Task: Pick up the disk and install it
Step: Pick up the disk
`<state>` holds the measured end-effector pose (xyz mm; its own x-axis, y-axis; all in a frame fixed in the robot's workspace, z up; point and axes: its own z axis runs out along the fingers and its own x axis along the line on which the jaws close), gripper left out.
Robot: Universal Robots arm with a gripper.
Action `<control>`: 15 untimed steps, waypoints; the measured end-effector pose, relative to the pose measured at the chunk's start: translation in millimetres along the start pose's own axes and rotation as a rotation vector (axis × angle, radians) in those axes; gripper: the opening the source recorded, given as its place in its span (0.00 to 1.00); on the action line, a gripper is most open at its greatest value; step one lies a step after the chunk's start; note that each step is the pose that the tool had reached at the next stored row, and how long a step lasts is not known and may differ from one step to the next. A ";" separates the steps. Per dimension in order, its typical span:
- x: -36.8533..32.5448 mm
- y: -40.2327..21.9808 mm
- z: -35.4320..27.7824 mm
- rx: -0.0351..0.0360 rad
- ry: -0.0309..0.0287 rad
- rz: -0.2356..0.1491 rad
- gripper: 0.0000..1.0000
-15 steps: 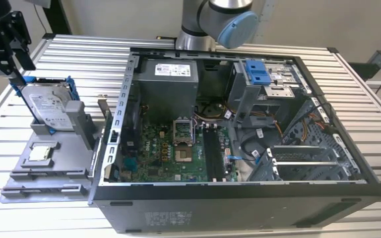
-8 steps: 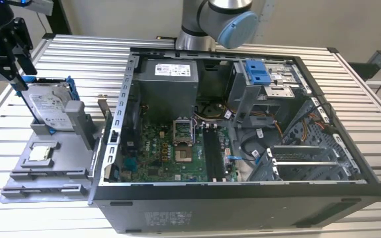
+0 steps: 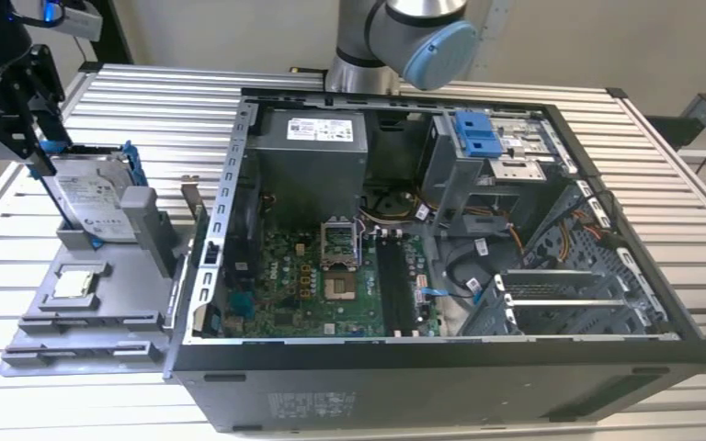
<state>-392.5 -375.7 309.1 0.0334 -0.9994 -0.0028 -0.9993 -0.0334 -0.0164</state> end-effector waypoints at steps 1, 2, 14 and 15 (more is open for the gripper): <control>0.0 0.1 0.7 0.0032 0.0004 -0.001 1.00; 0.0 0.1 1.4 0.0079 0.0007 -0.002 1.00; 0.1 0.1 3.7 0.0143 0.0011 -0.003 1.00; 0.1 0.1 3.7 0.0143 0.0011 -0.003 1.00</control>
<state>-392.5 -375.7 305.4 0.0366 -0.9993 -0.0017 -0.9989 -0.0365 -0.0306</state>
